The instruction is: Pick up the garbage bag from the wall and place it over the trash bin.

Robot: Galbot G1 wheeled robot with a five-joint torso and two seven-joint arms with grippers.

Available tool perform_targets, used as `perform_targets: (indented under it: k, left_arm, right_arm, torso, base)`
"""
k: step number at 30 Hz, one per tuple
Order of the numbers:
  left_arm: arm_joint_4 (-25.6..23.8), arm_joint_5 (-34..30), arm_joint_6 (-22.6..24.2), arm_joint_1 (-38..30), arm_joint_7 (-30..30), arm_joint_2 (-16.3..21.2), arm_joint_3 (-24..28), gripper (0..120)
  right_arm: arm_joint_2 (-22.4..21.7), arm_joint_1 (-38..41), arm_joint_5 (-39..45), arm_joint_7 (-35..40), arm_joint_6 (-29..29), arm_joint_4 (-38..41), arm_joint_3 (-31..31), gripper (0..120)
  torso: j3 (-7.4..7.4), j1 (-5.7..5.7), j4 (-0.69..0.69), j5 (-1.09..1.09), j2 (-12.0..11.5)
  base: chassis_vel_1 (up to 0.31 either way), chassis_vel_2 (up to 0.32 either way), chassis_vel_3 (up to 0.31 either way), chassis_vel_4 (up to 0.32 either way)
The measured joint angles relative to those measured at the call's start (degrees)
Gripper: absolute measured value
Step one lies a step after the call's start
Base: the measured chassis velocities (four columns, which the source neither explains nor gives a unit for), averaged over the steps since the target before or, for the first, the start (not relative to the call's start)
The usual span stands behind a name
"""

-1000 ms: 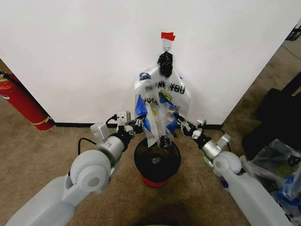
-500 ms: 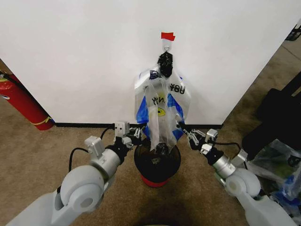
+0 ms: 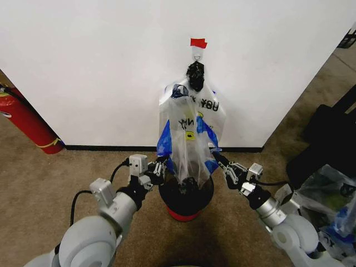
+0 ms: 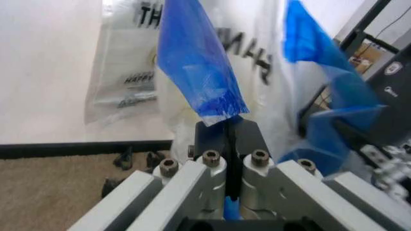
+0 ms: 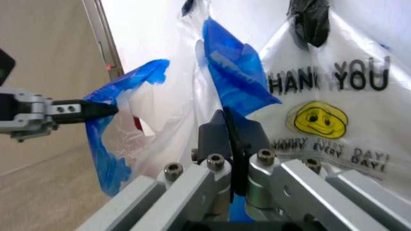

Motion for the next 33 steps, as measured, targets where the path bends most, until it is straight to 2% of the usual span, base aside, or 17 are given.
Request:
perform_targets:
  k: [4, 10, 19, 27, 33]
  left_arm:
    - [-0.3, 0.9, -0.1, 3.6, -0.3, 0.2, -2.0, 0]
    - [-0.3, 1.4, -0.5, 5.4, -0.5, 0.2, -4.1, 0]
    - [-0.2, -6.7, 0.5, 5.6, -2.2, 2.7, -11.8, 0]
    - [-0.2, -5.4, 0.0, 4.7, -1.9, 0.3, -9.7, 0]
    - [-0.1, -2.5, -0.9, 2.4, -0.6, -1.4, -5.9, 0]
  right_arm:
    - [0.3, -5.0, -1.1, -2.6, 2.6, 1.7, 3.1, 0]
    - [0.4, -8.8, 0.0, -2.2, 3.0, 6.6, 5.7, 0]
    - [-1.0, -9.3, 4.0, 2.0, 0.4, 15.2, 6.5, 0]
    - [-1.0, -6.1, 3.8, 2.1, 0.4, 11.2, 5.2, 0]
    - [0.3, -2.7, 1.8, 2.3, 1.7, 2.8, 2.5, 0]
  torso:
    - [0.00, 0.00, -0.01, 0.00, 0.0]
    - [0.01, 0.00, -0.01, -0.01, 0.0]
    - [0.01, 0.01, -0.01, -0.02, 0.0]
    - [0.01, 0.01, 0.01, -0.01, 0.0]
    - [0.01, 0.01, -0.01, 0.00, 0.0]
  base:
    - [0.000, 0.000, 0.000, 0.000]
    - [0.000, 0.000, 0.000, 0.000]
    - [0.000, 0.000, 0.000, 0.000]
    - [0.000, 0.000, 0.000, 0.000]
    - [0.000, 0.000, 0.000, 0.000]
